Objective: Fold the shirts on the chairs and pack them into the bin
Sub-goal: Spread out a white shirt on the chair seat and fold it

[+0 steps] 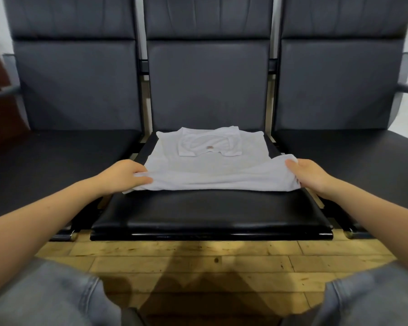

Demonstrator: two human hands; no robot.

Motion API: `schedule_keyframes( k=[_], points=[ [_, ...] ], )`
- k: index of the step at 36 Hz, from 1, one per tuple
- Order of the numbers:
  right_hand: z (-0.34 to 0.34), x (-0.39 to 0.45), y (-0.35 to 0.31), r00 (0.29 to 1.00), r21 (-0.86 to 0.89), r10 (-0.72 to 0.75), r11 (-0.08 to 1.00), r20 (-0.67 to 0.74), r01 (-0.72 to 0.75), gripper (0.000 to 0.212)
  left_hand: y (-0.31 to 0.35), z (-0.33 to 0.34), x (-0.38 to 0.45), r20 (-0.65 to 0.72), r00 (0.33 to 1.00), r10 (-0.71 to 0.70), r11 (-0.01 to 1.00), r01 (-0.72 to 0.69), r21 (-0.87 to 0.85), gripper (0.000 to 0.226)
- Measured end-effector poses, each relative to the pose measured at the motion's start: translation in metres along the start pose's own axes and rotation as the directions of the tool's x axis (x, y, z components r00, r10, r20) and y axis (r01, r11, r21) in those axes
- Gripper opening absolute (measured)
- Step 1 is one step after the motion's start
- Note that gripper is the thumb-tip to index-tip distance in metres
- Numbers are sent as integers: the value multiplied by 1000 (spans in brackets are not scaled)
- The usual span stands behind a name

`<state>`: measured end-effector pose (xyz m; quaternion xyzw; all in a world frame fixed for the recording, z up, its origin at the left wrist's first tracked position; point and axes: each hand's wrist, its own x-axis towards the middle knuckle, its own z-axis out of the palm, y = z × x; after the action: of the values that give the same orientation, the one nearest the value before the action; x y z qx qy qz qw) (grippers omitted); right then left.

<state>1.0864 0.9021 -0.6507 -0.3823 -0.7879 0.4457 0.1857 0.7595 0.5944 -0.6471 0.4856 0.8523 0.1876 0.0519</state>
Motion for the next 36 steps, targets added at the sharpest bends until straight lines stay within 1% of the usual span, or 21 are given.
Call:
schedule_keyframes(
  k=[2, 4, 6, 7, 9, 11, 12, 13, 15, 17, 20, 22, 25, 27, 29, 36],
  points=[
    [-1, -1, 1, 1000, 5, -7, 1000, 16, 6, 42, 2, -1, -2, -4, 1000, -29, 997, 29, -68, 42],
    [0, -1, 1, 1000, 11, -6, 1000, 19, 6, 42, 5, -2, -3, -4, 998, -62, 981, 60, -186, 41],
    [3, -1, 0, 1000, -20, 1, 1000, 5, -1, 40, 5, -3, -4, 30, 997, -77, 943, 82, -322, 37],
    [5, -1, -1, 1000, -46, 10, 999, -8, -10, 39, 6, -4, -5, 58, 996, -70, 930, 86, -356, 37],
    [8, -1, -4, 999, -101, 27, 994, -37, -30, 39, 8, -3, -9, 153, 987, -41, 938, 91, -334, 38],
    [11, 0, -6, 997, -126, 29, 991, -73, -38, 36, 10, -1, -13, 271, 962, -13, 978, 69, -199, 41],
    [13, 1, -7, 995, -123, 22, 992, -97, -34, 36, 10, 0, -13, 305, 952, 2, 987, 47, -153, 42],
    [14, 4, -7, 992, -112, 7, 993, -125, -22, 39, 10, 1, -12, 305, 952, 11, 989, 35, -144, 42],
    [13, 10, -7, 982, -66, -20, 998, -186, 8, 44, 11, 2, -7, 224, 974, 14, 979, 33, -202, 41],
    [11, 16, -11, 971, -29, -35, 999, -238, 29, 40, 14, 0, 2, 93, 996, 8, 969, 16, -247, 38],
    [7, 33, -17, 954, 8, -25, 1000, -300, 29, 34, 20, -7, 15, -72, 997, 27, 984, -39, -176, 31],
    [6, 48, -19, 942, 29, -26, 999, -336, 39, 33, 20, -11, 29, -142, 989, 37, 992, -53, -116, 23],
    [5, 72, -20, 920, 20, -35, 999, -389, 46, 34, 19, -18, 57, -241, 969, 52, 998, -59, -19, 19],
    [3, 90, -21, 906, -1, -41, 999, -420, 45, 35, 17, -21, 81, -283, 958, 48, 999, -42, 30, 20],
    [0, 112, -22, 894, -18, -37, 999, -447, 32, 38, 14, -24, 110, -291, 957, 22, 999, -6, 54, 21],
    [-5, 184, -19, 881, -141, -28, 989, -472, -44, 44, 0, -19, 198, -224, 974, 40, 965, 20, 261, 29]
  ],
)
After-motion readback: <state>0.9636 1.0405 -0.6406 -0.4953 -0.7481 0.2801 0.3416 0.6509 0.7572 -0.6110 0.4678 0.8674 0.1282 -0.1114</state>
